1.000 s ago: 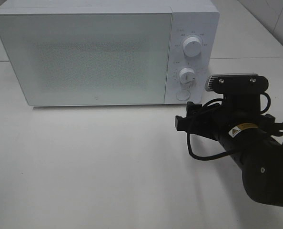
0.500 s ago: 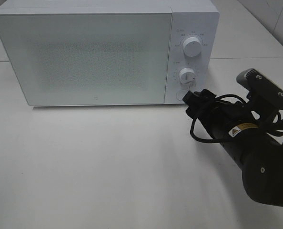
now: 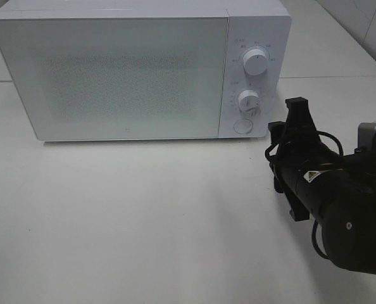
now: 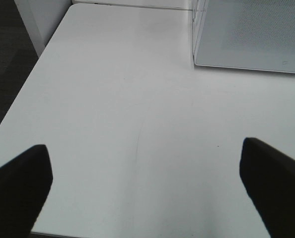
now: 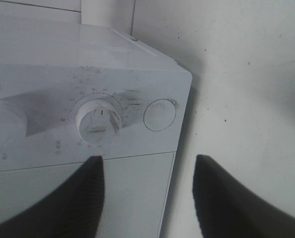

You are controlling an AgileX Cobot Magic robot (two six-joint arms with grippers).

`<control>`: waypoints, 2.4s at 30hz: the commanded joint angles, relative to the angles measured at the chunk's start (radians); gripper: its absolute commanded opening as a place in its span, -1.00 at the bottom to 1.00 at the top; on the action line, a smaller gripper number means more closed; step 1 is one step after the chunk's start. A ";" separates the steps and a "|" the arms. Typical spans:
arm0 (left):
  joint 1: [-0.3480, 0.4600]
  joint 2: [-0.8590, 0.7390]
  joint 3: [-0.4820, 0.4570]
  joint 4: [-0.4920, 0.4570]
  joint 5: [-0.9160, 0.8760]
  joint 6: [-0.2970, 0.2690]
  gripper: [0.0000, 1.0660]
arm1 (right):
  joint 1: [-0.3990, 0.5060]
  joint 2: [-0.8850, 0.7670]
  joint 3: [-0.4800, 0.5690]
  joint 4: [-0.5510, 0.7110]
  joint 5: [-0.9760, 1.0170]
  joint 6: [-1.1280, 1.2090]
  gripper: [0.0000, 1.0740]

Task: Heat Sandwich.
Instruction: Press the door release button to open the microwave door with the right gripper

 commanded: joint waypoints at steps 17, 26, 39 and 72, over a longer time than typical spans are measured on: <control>0.005 -0.016 0.002 -0.005 -0.014 0.000 0.83 | 0.000 0.003 -0.007 -0.003 0.062 0.085 -1.00; 0.005 -0.016 0.002 -0.005 -0.014 0.000 0.83 | -0.047 0.071 -0.087 -0.036 0.095 0.106 -1.00; 0.005 -0.016 0.002 -0.005 -0.014 0.000 0.83 | -0.163 0.176 -0.239 -0.127 0.169 0.118 -1.00; 0.005 -0.016 0.002 -0.005 -0.014 0.000 0.83 | -0.255 0.358 -0.488 -0.196 0.233 0.181 -1.00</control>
